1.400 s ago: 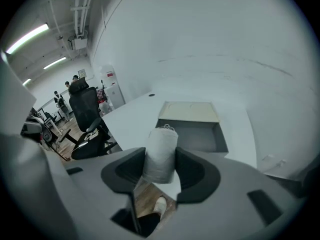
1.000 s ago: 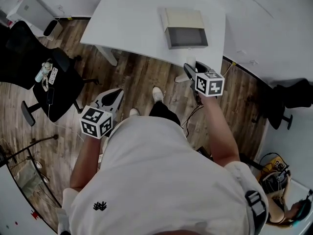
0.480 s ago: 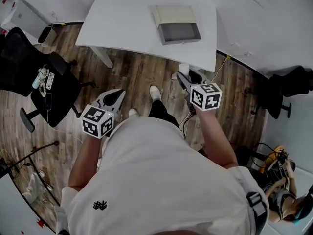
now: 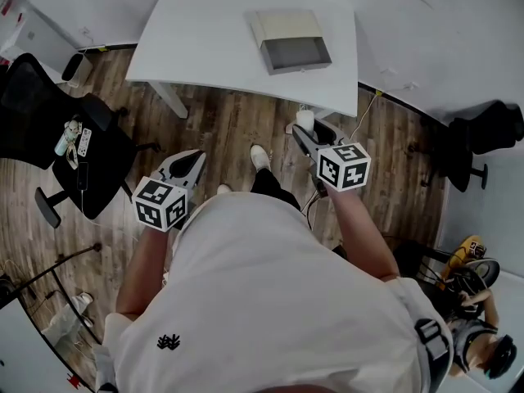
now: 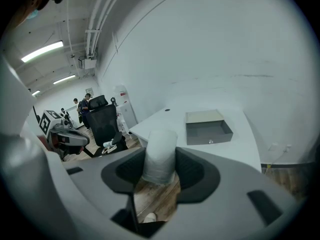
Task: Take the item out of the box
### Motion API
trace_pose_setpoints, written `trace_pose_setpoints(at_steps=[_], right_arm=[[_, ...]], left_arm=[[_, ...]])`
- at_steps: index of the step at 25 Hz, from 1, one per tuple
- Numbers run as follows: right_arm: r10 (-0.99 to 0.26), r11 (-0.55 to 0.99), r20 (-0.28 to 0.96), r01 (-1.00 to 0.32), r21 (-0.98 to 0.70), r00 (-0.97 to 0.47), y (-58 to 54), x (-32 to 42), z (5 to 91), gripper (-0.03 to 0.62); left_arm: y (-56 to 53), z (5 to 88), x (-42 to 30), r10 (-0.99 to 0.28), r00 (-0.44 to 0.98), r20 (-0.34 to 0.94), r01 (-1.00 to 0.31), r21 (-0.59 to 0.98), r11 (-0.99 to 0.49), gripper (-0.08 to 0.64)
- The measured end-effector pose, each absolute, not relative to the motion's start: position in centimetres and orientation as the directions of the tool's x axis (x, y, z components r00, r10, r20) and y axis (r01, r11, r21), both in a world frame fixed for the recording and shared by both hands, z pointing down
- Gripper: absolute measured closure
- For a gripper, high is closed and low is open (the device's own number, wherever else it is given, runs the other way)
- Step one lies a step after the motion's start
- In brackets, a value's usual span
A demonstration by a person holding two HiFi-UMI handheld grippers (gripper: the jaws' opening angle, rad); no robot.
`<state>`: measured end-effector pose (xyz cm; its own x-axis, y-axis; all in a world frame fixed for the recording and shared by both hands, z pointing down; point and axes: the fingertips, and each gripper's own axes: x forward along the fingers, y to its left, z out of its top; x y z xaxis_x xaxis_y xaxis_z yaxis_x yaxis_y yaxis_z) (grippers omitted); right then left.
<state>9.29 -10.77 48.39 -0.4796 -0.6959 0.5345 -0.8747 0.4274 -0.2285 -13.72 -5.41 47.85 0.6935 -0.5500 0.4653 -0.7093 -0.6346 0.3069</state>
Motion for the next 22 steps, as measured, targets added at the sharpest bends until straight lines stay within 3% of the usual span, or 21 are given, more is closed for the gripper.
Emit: trace_pose_setpoints(at_steps=[22], right_arm=[[-0.7,0.445,0.514,-0.866,-0.229,-0.496,-9.9,8.0,46.5,0.407]], left_arm=[[-4.7,48.4,-14.6,-0.554,0.693,0.462,-0.713,0.326,-0.621,0.554]])
